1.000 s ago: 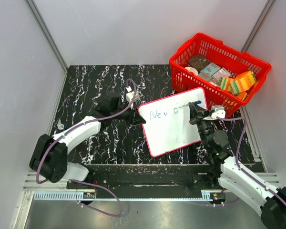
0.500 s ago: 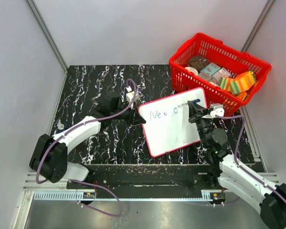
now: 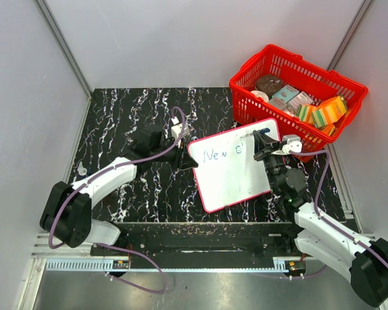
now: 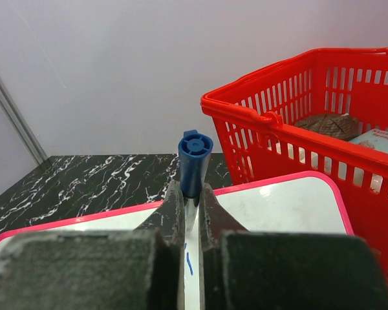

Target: Write a sentence on the whiteboard

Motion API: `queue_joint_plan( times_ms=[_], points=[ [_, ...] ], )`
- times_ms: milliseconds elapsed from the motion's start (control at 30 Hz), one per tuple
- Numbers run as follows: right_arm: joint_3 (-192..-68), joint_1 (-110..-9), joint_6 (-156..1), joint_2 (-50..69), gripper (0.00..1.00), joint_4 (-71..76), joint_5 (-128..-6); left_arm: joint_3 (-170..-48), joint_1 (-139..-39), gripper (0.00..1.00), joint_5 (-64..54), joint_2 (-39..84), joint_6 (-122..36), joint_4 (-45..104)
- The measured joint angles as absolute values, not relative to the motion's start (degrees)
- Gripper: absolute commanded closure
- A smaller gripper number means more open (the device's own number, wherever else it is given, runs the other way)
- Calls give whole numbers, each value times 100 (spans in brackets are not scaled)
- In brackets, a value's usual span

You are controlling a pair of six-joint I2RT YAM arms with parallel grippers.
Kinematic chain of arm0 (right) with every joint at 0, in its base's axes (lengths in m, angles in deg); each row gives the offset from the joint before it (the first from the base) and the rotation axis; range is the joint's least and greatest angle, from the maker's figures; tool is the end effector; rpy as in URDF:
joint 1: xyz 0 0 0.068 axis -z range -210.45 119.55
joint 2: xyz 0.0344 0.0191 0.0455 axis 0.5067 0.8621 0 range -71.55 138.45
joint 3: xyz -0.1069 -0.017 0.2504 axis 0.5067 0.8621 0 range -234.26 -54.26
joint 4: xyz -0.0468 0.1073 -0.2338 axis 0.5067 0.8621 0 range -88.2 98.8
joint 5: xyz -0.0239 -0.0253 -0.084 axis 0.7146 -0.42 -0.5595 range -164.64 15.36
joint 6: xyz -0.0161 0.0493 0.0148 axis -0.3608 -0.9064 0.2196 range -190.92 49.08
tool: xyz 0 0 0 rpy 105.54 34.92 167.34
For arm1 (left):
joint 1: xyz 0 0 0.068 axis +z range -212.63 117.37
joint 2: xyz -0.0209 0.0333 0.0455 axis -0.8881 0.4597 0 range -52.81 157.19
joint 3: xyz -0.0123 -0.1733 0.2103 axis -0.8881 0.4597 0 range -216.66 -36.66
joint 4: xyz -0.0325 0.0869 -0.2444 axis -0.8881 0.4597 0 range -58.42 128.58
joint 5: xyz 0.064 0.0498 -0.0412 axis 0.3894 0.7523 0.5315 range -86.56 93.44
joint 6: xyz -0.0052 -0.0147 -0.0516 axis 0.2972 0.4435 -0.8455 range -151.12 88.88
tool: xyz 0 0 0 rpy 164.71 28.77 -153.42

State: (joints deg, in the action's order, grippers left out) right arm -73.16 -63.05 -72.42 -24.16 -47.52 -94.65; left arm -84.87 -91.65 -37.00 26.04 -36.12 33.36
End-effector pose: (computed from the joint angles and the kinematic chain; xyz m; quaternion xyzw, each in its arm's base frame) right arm 0.1630 0.0897 0.2819 -0.0121 0.5770 0.1434 0.8040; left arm 0.2473 -0.1636 0.2450 0.3339 0.7698 -0.4219 0.3435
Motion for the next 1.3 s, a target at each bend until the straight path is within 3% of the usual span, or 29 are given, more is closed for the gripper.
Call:
queue_joint_plan(
  times_ms=[1033, 1300],
  points=[
    [-6855, -6305, -7441, -3456, 100, -4201, -9421, -8489, -9180, 100, -3668, 2604, -3609, 3338],
    [-6789, -6305, -7358, -3504, 100, -4807, -9357, -8489, -9182, 100, -3663, 2604, -3609, 3338]
  ],
)
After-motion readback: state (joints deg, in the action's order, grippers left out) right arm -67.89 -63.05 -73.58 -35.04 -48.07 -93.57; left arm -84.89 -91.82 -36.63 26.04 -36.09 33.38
